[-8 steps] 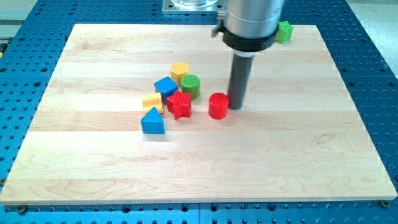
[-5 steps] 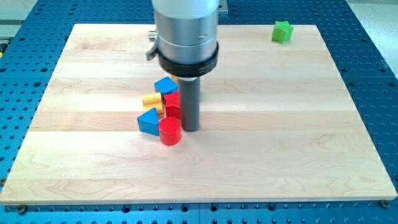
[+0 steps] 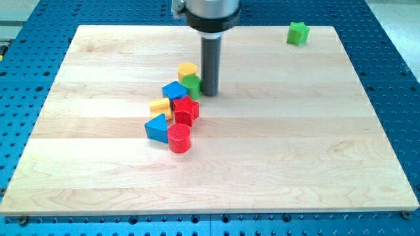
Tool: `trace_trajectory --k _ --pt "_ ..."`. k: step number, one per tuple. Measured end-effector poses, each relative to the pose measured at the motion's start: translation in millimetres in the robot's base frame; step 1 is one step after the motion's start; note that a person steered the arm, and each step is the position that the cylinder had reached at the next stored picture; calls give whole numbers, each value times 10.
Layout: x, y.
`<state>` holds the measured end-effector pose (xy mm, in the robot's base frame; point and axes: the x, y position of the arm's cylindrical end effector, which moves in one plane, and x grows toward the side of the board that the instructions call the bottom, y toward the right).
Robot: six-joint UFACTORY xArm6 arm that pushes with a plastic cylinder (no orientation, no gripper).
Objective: Move the green circle to the center left of the board
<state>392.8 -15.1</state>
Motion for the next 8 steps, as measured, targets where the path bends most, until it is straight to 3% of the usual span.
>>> trace_trajectory --k 1,3,5,7,8 --pt "40 -388" --pt "110 -188" --pt "-55 -845" --pt "-29 -821" --pt "117 -1644"
